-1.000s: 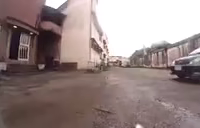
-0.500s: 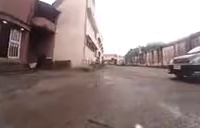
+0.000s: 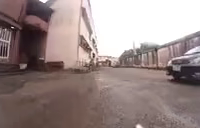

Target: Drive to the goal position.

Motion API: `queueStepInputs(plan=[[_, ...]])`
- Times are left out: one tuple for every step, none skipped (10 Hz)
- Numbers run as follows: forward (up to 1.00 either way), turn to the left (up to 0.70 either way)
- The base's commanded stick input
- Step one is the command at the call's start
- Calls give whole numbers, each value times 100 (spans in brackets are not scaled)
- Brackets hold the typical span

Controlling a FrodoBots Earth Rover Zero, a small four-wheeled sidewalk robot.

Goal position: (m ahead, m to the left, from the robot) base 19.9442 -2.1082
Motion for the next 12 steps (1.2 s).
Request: queueStepInputs(plan=[[70,18],[70,18],[70,18],[70,18],[70,18],[70,10],[70,-3],[70,-17],[70,-17],[70,-17],[70,-17],[70,-17]])
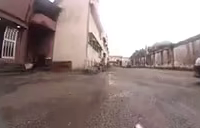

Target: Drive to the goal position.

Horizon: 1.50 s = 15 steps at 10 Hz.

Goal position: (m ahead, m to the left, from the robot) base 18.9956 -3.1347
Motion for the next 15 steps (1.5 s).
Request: queueStepInputs(plan=[[70,-6],[70,7],[70,-17],[70,-17],[70,-17],[70,-17],[70,-17],[70,-17],[70,-17],[70,-17],[70,-17],[70,-17],[70,-17],[70,-17],[70,-17]])
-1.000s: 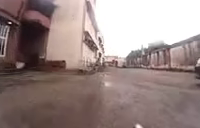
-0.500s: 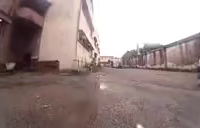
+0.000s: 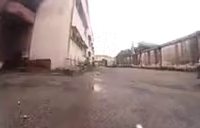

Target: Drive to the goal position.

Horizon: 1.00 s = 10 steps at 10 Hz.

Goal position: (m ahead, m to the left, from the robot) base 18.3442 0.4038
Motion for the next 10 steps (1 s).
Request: queueStepInputs(plan=[[70,-17],[70,-17],[70,-17],[70,-17],[70,-17],[70,-17],[70,-17],[70,-17],[70,-17],[70,-17]])
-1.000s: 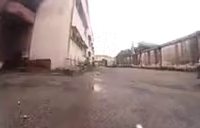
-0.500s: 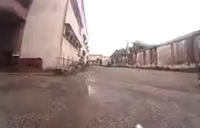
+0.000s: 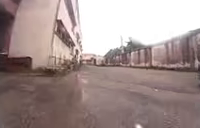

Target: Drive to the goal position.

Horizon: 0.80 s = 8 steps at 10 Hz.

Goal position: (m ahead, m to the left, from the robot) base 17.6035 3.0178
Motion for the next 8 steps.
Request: queueStepInputs(plan=[[70,-17],[70,-17],[70,-17],[70,-17],[70,-17],[70,-17],[70,-17],[70,-17]])
